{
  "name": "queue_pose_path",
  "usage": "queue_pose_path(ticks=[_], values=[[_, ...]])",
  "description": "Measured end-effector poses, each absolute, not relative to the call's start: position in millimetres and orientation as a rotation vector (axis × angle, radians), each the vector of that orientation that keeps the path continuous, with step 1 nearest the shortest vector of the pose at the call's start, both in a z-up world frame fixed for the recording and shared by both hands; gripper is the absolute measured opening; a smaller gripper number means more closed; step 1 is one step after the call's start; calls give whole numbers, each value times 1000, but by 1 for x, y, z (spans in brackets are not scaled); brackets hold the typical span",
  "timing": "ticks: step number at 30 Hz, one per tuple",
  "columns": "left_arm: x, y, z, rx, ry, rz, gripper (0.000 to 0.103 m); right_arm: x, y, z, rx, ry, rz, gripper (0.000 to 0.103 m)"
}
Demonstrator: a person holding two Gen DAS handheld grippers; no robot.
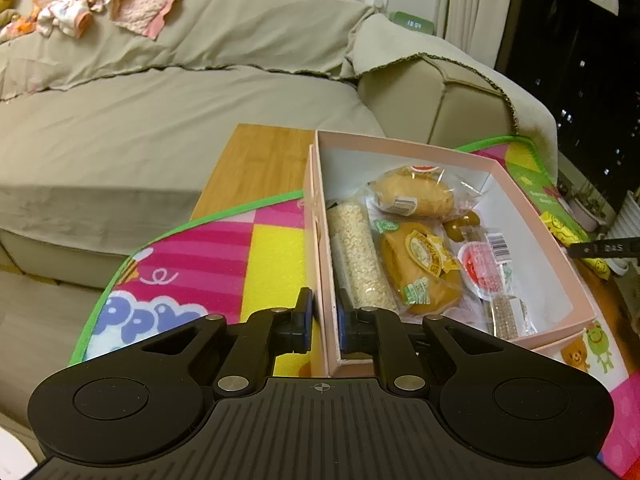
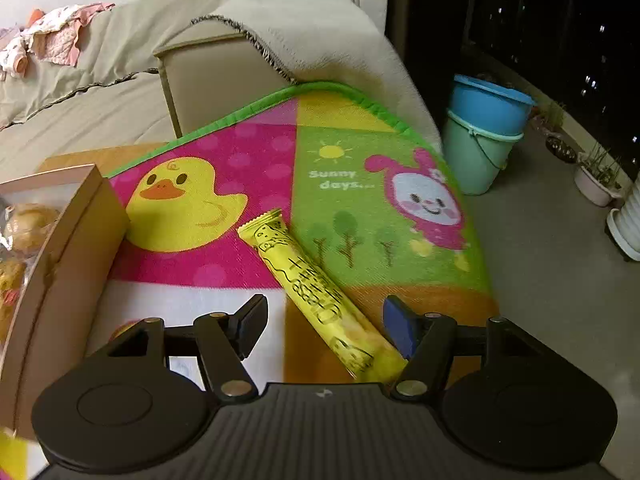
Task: Organize objects
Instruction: 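Grasp the yellow cheese stick with the right tool and drop it in the box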
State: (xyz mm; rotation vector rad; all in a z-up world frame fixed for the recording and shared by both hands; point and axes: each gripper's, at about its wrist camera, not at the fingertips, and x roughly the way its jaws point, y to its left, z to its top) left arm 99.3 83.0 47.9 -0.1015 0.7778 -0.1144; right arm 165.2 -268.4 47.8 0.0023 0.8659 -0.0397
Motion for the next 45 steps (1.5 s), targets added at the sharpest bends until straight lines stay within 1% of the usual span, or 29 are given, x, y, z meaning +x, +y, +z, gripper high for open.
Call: queue_pose_path(ticks=[2,3,4,5,6,7,13,25,30,40,45], values=[[99,82,48,-95,781,-110,13,173,-262,41,-2,871,-21,64],[100,82,48,-91,782,-108,13,176,-258,39,-9,874,-12,59],[100,81,48,-89,782,-107,13,178,-254,37,-18,876,-8,50],[100,81,48,-87,783,-106,13,178,-252,37,-21,878,-5,44],[100,81,48,-85,784,-105,13,176,-250,39,-19,880,0,34],[101,80,48,-84,784,-104,13,174,-248,41,-10,886,5,25],[101,80,47,-86,784,-106,13,149,-243,45,30,918,44,24],[101,81,47,-99,778,-111,13,55,-233,59,106,982,167,23],[100,83,46,-103,776,-114,14,25,-219,58,69,1022,224,24],[100,83,46,-103,776,-114,14,20,-184,50,-142,973,216,25],[100,83,46,-104,775,-116,14,15,-181,58,-115,990,263,22]])
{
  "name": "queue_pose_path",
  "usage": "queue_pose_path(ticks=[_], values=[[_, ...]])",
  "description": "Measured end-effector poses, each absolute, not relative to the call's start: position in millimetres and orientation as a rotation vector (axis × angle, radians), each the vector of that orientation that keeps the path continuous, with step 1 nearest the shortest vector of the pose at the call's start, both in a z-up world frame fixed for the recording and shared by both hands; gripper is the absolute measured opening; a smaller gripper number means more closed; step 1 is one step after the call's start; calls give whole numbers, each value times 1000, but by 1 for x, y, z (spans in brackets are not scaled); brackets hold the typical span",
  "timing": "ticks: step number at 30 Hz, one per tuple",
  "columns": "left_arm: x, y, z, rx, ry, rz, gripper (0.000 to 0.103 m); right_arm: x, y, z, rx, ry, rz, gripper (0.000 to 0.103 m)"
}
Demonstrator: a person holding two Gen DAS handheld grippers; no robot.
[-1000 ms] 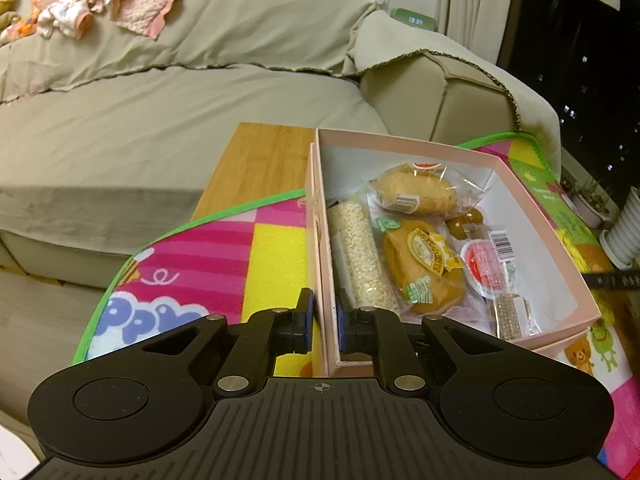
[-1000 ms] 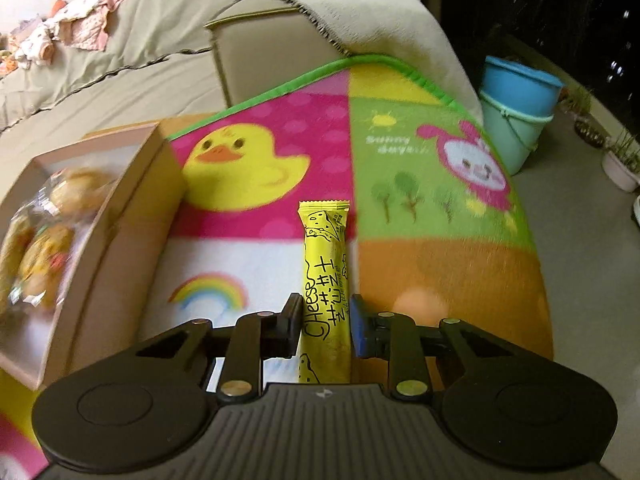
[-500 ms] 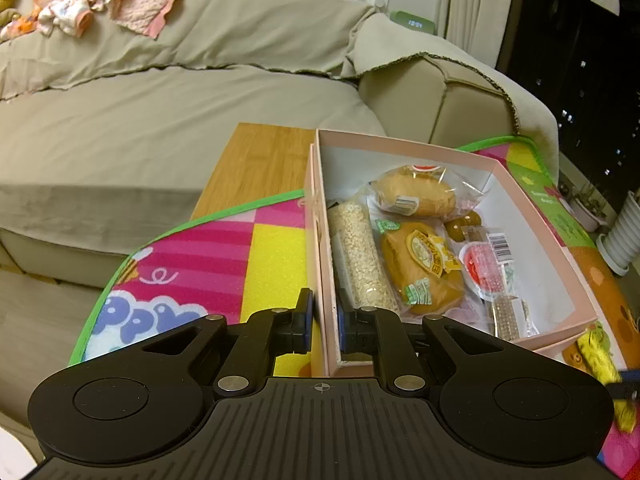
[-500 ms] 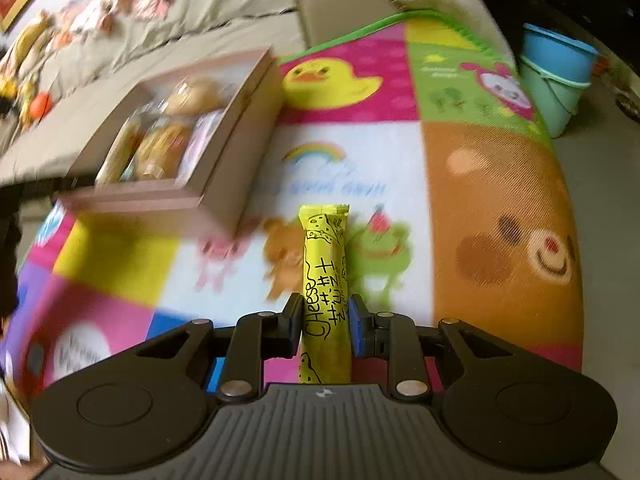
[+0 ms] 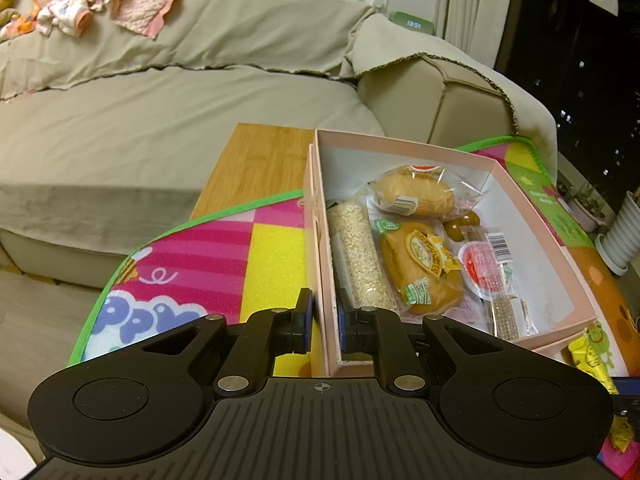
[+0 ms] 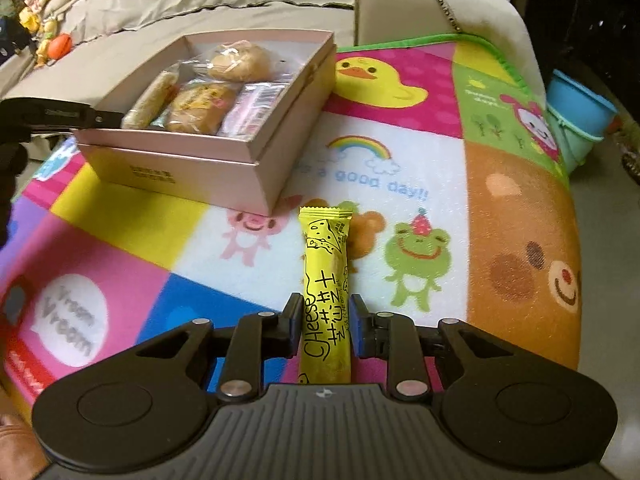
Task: Organize objects
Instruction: 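Grasp the yellow cheese stick with the right tool and drop it in the box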
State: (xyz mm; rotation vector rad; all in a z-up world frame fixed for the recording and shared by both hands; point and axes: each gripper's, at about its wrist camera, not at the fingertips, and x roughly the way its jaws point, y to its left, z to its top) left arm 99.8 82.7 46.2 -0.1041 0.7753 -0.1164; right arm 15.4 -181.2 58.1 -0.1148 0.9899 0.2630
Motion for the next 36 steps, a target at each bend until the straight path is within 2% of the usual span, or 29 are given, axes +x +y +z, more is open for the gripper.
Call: queue_pose_path(ticks=[4,13,18,27,29,33,34,36], values=[[99,82,46,-107,772,-120,14,13,-183,83,-74,953,296,21],[99,84,46,-117,768,-121,14,54,-178,169,124,713,375,21],[99,84,45,-120,768,-123,15,107,-164,160,269,755,377,21],[99,86,45,-123,767,-130,15,149,-148,112,275,809,274,26],[99,87,45,-125,767,-132,15,142,-150,112,234,794,270,30],[98,86,45,-123,768,-130,15,103,-152,112,68,730,324,64],[99,85,45,-120,769,-125,14,90,-154,111,24,716,347,68],[101,80,45,-112,776,-107,12,67,-158,103,-33,719,433,68]])
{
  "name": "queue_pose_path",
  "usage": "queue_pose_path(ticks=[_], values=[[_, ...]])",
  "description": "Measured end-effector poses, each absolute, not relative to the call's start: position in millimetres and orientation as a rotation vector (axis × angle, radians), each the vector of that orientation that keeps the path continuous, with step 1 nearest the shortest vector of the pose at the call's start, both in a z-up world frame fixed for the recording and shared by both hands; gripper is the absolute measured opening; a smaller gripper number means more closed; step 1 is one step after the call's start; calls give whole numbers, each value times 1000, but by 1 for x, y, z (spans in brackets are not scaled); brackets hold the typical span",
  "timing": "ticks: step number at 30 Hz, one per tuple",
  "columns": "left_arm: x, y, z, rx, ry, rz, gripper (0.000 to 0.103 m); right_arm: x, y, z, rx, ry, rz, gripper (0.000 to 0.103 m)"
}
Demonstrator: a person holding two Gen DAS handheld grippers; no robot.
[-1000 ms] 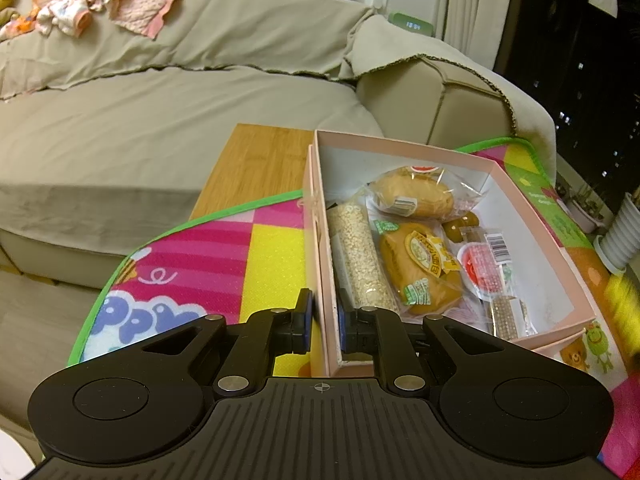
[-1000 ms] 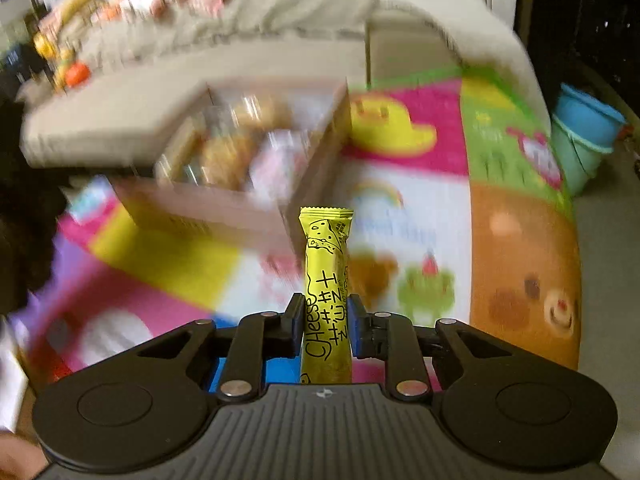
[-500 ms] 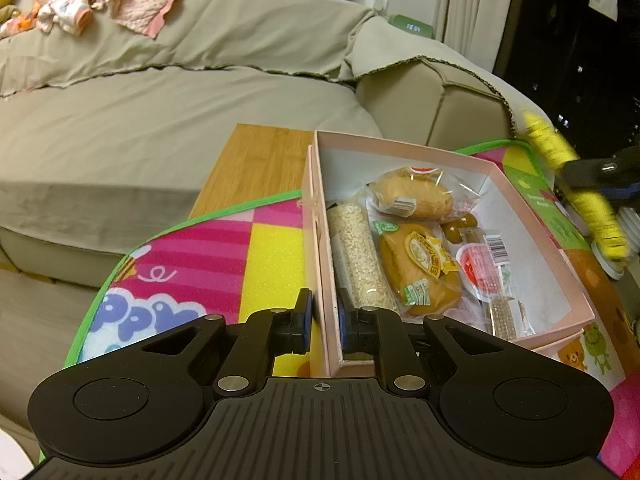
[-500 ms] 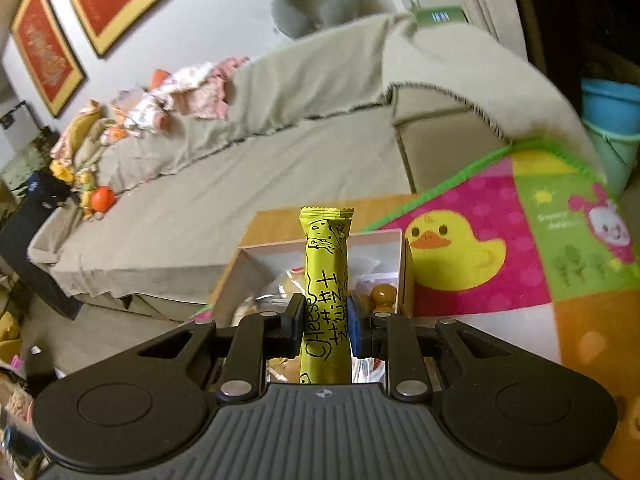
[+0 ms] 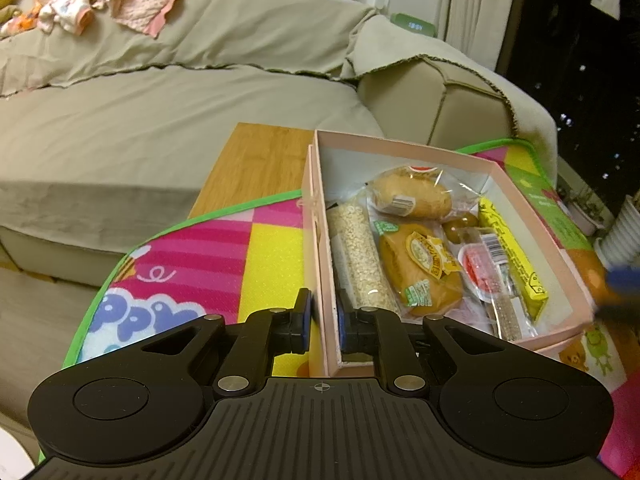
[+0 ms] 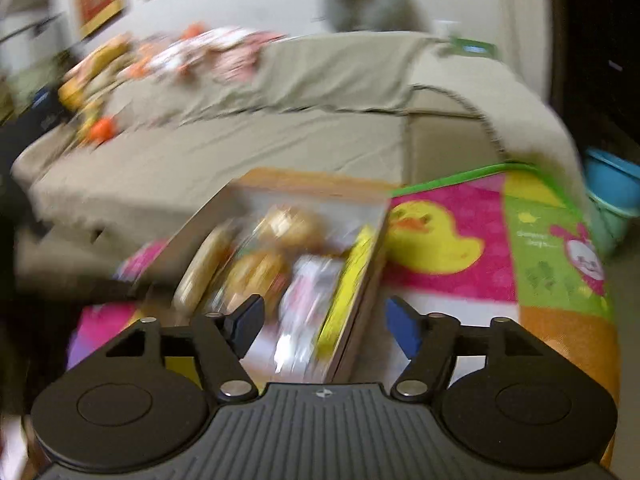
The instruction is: Organize objects
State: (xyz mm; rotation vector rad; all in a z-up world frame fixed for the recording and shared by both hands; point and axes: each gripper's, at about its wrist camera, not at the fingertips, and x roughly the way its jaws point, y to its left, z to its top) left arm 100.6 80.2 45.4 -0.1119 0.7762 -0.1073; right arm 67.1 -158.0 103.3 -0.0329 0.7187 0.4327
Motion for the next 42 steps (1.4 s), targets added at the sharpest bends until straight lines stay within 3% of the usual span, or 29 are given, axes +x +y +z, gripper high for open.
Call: queue_pose_path(ticks=[3,6,7,9,10,12,14,16,18,22,24,29,36,42], values=[[109,62,45,-72,784,-108,12,47,-159,86,-71,752,447,67],[126,34,44,-44,774,-154,14,55,-160,68,-82,764,356,59],[134,27,43,-39,762,-167,15,63,-164,63,-66,762,311,64],[155,19,40,-27,735,-190,17,80,-174,58,-30,748,256,64],[165,17,38,-15,727,-194,23,87,-180,56,-7,738,235,63],[179,16,34,39,706,-146,45,100,-187,55,45,719,208,63],[187,20,30,75,675,-102,79,109,-187,52,47,700,185,63],[190,24,29,89,654,-73,91,113,-184,50,30,676,178,63],[187,28,33,79,639,-59,88,114,-182,48,23,670,172,66],[148,27,55,88,512,-53,86,102,-186,48,-2,650,127,95],[119,26,68,85,467,-48,86,87,-191,48,-20,653,100,103],[43,14,66,53,483,-107,86,40,-196,37,5,746,125,103],[-4,-10,9,97,708,-133,86,8,-181,15,-50,755,104,103],[-7,-10,-1,51,628,-40,88,-4,-186,9,-4,689,97,103]])
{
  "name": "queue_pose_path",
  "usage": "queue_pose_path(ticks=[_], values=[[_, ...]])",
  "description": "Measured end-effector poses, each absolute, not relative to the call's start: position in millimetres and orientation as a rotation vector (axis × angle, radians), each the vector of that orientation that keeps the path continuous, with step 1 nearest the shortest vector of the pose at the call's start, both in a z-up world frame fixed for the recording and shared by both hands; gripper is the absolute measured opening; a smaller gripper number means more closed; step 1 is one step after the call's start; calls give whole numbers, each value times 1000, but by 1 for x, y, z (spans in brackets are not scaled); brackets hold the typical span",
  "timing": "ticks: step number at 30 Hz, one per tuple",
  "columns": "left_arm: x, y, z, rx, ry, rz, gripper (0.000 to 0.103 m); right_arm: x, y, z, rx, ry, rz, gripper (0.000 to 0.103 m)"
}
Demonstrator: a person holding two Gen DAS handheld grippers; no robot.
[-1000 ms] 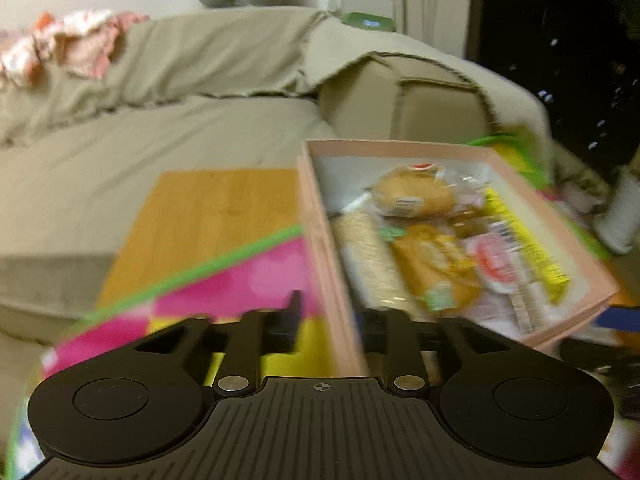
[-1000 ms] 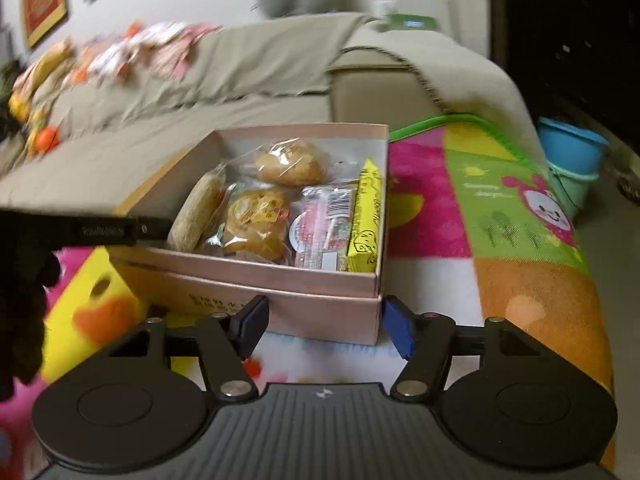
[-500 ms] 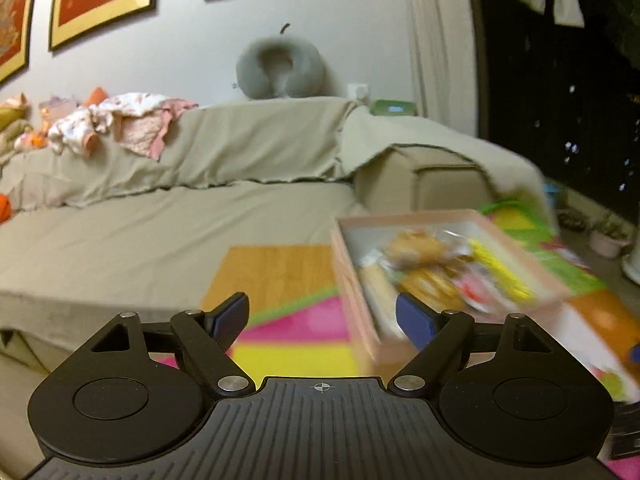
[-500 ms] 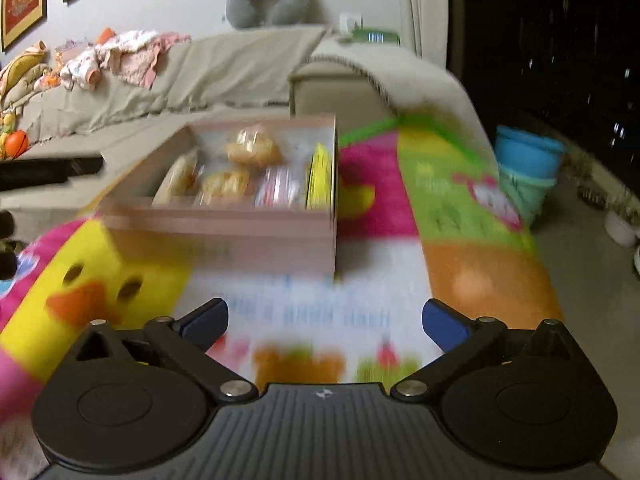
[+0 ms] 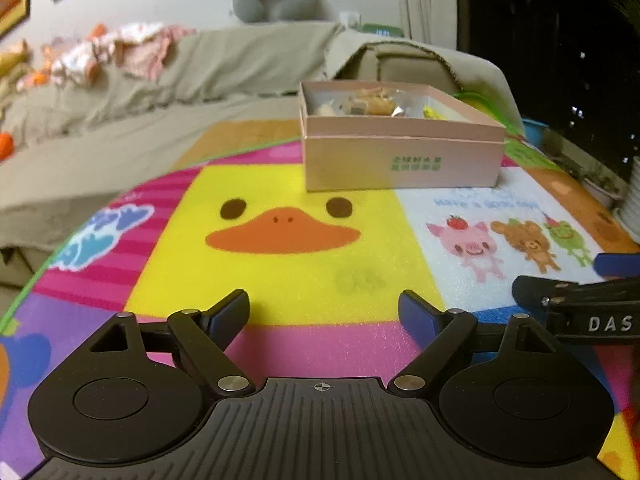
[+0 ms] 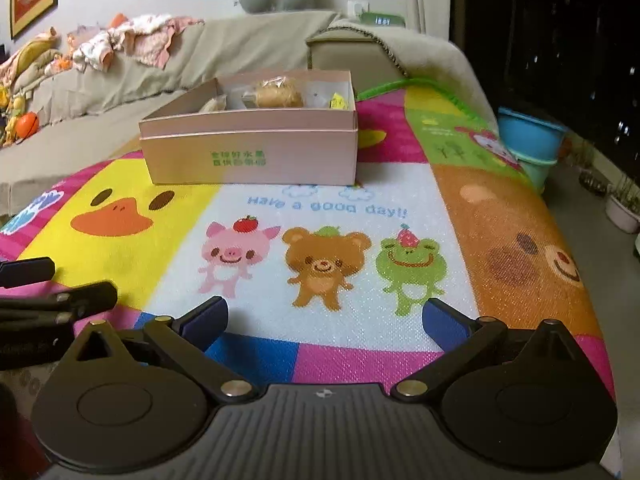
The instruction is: Organize objects
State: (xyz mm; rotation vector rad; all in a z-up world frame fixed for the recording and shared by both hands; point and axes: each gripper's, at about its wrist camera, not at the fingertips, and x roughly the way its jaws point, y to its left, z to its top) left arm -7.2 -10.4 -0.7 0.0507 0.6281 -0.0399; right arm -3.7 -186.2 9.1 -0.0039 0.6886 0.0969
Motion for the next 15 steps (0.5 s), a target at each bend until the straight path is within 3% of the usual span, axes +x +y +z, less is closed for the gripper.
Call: queue_pose_path(ticks=[15], values=[[-7,-19,-3,41,626,-30,90,-7,-180,7,-11,659,36,103]])
